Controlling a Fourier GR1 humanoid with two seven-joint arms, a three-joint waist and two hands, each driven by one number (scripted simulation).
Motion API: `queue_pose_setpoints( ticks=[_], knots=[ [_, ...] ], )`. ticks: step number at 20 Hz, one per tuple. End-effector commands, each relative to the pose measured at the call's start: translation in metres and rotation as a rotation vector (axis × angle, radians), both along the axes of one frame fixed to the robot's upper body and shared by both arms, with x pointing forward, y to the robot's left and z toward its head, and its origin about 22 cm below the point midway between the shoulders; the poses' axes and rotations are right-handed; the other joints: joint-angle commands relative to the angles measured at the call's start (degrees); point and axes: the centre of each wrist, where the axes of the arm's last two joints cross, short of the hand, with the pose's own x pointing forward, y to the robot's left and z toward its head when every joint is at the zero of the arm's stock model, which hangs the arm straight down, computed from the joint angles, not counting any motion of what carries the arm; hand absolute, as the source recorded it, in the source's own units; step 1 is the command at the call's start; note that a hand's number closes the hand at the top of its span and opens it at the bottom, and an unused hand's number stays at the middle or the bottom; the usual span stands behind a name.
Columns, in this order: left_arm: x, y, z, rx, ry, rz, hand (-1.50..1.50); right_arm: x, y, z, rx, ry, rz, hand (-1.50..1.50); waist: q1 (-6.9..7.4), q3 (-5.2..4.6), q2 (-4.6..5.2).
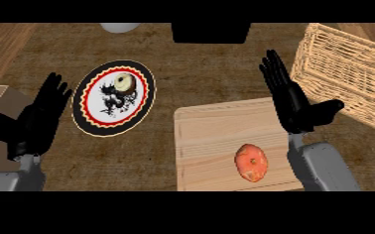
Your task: Pick the squash from the cutting board and place it in the basket
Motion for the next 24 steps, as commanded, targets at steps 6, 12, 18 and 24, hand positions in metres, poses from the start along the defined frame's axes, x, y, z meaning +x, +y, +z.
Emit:
queue_pose_setpoints(
  ticks=[6, 12, 18, 24],
  knots=[
    [-0.039, -0.021, -0.073, 0.113, 0.384, -0.07, 0.0, 0.011, 0.038, 0.065, 0.148, -0.233, 0.356, 1.5, -0.83, 0.26, 1.72],
    [-0.056, -0.011, -0.085, 0.117, 0.444, -0.095, 0.0, -0.066, 0.132, 0.016, -0.141, -0.298, 0.507, -1.5, -1.13, 0.12, 1.23],
    [-0.067, -0.005, -0.088, 0.124, 0.449, -0.058, 0.0, -0.053, 0.097, 0.046, -0.616, -0.303, 0.264, -1.5, -3.09, -0.2, 0.29],
    [-0.071, -0.008, -0.085, 0.124, 0.461, -0.06, 0.0, -0.045, 0.053, 0.118, -1.012, -0.312, 0.12, -1.5, -4.5, -0.18, -0.13]
  ],
)
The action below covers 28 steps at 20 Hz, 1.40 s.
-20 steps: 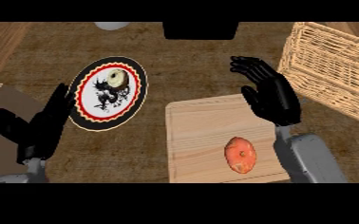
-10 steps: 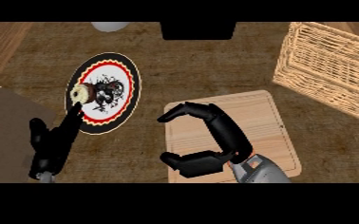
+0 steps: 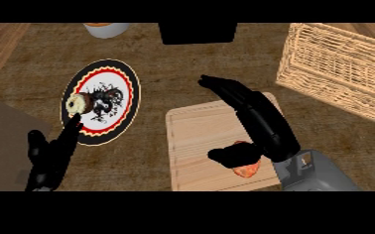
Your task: Pick the squash from the cutting board and place it in the basket
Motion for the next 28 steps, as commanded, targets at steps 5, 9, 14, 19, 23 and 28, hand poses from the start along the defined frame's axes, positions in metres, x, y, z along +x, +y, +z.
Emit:
queue_pose_setpoints(
  ticks=[5, 9, 14, 19, 23, 28],
  knots=[
    [-0.026, 0.0, -0.025, -0.029, 0.134, 0.013, 0.0, -0.023, -0.032, 0.101, -0.405, -0.062, -0.101, -1.5, -0.01, -0.68, 0.54],
    [-0.031, 0.003, -0.024, -0.026, 0.143, 0.016, 0.0, -0.032, -0.049, 0.126, -0.564, 0.072, -0.043, -1.5, 0.26, -0.63, 0.76],
    [-0.025, -0.008, -0.026, -0.021, 0.133, 0.004, 0.0, -0.04, -0.063, 0.154, -0.704, 0.198, -0.01, -1.5, 0.44, -0.6, 1.11],
    [-0.033, -0.011, -0.023, -0.004, 0.113, 0.0, 0.0, -0.061, -0.07, 0.168, -0.764, 0.258, -0.022, -1.5, 1.19, -0.46, 1.09],
    [-0.023, -0.011, -0.022, -0.033, 0.141, -0.029, 0.0, -0.055, -0.078, 0.187, -0.716, 0.27, -0.027, -1.5, 2.15, -0.5, 1.52],
    [-0.021, -0.007, -0.022, -0.031, 0.128, -0.017, 0.0, -0.069, -0.071, 0.162, -0.665, 0.3, -0.012, -1.5, 2.46, -0.39, 1.64]
  ],
)
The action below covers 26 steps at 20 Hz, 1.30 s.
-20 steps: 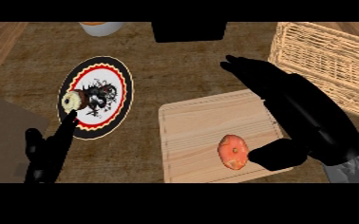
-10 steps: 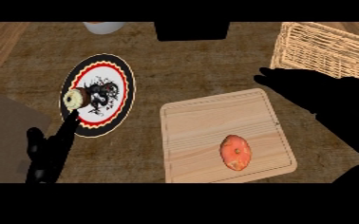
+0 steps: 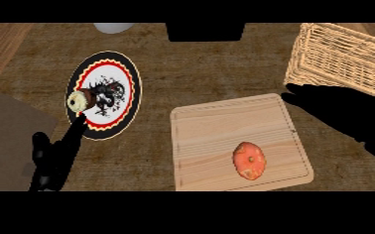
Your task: Pick the squash from the cutting board and place it in the basket
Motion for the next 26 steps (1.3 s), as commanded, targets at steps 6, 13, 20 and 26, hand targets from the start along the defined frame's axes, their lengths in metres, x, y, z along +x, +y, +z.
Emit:
queue_pose_setpoints(
  ticks=[6, 13, 20, 26],
  knots=[
    [-0.006, -0.004, -0.021, -0.018, 0.139, 0.016, 0.0, -0.012, 0.02, -0.036, 0.013, 0.027, -0.048, -1.5, 0.64, -0.57, 0.69],
    [-0.019, -0.02, -0.023, -0.029, 0.149, -0.001, 0.0, -0.016, 0.032, -0.087, -0.021, 0.02, -0.063, -1.5, 0.95, -0.47, 0.65],
    [-0.007, -0.012, -0.016, -0.039, 0.122, 0.009, 0.0, 0.005, 0.026, -0.121, -0.063, 0.054, -0.073, -1.5, 0.93, -0.47, 0.74],
    [-0.005, -0.012, -0.028, -0.003, 0.114, 0.006, 0.0, 0.013, 0.027, -0.145, -0.037, 0.049, -0.074, -1.5, 0.82, -0.51, 0.79]
  ],
)
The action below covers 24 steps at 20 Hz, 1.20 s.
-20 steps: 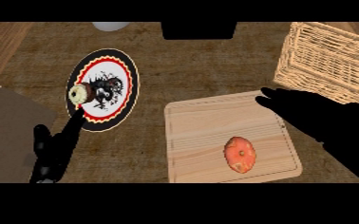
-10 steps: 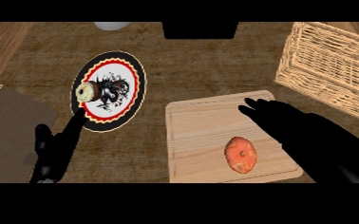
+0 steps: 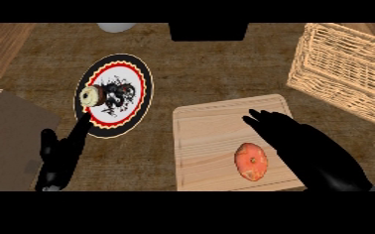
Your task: Pick the squash from the cutting board and place it in the basket
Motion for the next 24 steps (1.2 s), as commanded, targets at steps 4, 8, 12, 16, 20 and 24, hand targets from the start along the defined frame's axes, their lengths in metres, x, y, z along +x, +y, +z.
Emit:
queue_pose_setpoints(
  ticks=[4, 8, 12, 16, 20, 24],
  knots=[
    [-0.011, 0.006, -0.019, -0.014, 0.125, 0.031, 0.0, 0.002, -0.006, -0.026, -0.012, -0.021, 0.005, -1.5, -0.2, -0.73, 0.51],
    [-0.012, 0.005, -0.029, -0.012, 0.119, 0.016, 0.0, 0.001, 0.005, -0.047, -0.013, -0.016, -0.009, -1.5, -0.19, -0.76, 0.57],
    [-0.016, -0.003, -0.015, -0.036, 0.122, 0.023, 0.0, 0.012, -0.002, -0.052, 0.031, -0.04, -0.014, -1.5, 0.12, -0.73, 0.49],
    [-0.02, 0.009, -0.029, -0.025, 0.128, 0.032, 0.0, -0.004, 0.016, -0.062, 0.006, -0.026, 0.006, -1.5, -0.2, -0.78, 0.46],
    [-0.005, -0.007, -0.013, -0.034, 0.119, -0.003, 0.0, 0.008, 0.028, -0.085, -0.058, -0.006, 0.0, -1.5, 0.12, -0.76, 0.5],
    [-0.011, -0.002, -0.011, -0.017, 0.119, 0.021, 0.0, 0.003, 0.02, -0.089, -0.104, 0.047, -0.006, -1.5, -0.12, -0.76, 0.43]
  ],
)
